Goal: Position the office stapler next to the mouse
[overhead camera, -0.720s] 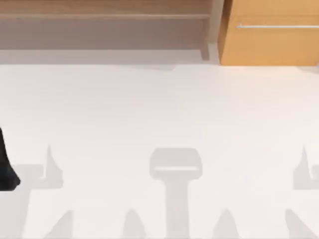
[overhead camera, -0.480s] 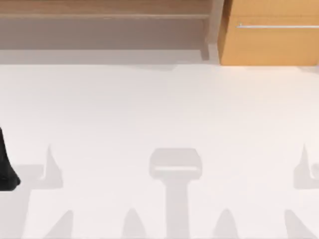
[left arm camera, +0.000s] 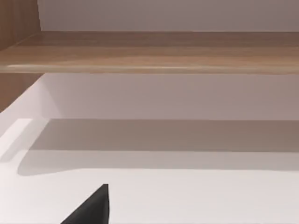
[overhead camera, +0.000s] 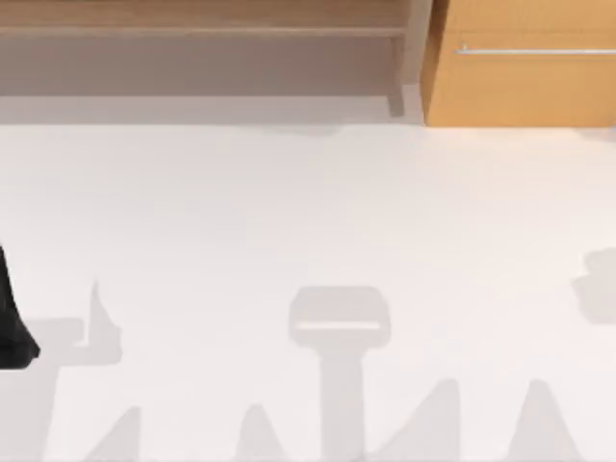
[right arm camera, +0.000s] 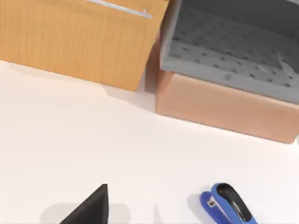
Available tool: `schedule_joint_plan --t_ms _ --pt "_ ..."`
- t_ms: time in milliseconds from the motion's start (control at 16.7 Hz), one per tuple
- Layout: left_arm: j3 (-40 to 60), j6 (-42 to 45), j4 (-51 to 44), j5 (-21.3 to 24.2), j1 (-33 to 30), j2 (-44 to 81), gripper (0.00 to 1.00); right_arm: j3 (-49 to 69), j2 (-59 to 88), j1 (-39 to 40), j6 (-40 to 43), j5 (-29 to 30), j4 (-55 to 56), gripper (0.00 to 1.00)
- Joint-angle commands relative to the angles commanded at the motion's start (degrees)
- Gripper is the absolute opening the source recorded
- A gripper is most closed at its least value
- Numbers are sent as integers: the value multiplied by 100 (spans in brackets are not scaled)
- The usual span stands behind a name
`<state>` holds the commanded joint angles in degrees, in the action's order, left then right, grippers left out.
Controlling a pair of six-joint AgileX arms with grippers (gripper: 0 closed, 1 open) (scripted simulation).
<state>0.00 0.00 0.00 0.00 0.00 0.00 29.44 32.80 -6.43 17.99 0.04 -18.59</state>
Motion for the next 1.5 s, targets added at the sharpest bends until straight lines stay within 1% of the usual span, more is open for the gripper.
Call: schedule_joint_plan --t_ms 480,780,960,1080,1200,1500 --pt "0 0 0 0 0 0 100 3803 5415 -852 2322 -22 -2631 100" --pt "0 0 0 0 0 0 100 5783 7863 -1296 3533 -13 -3918 100" --pt "0 0 0 0 0 0 100 6689 8815 -1480 4043 -3 -4401 100" --pt "0 0 0 0 0 0 100 7081 9222 -1557 4256 2 -4589 100" --pt "0 0 0 0 0 0 100 7245 9397 -1591 4349 5 -4669 100" --pt "0 0 0 0 0 0 100 7231 9384 -1560 4343 5 -4656 100"
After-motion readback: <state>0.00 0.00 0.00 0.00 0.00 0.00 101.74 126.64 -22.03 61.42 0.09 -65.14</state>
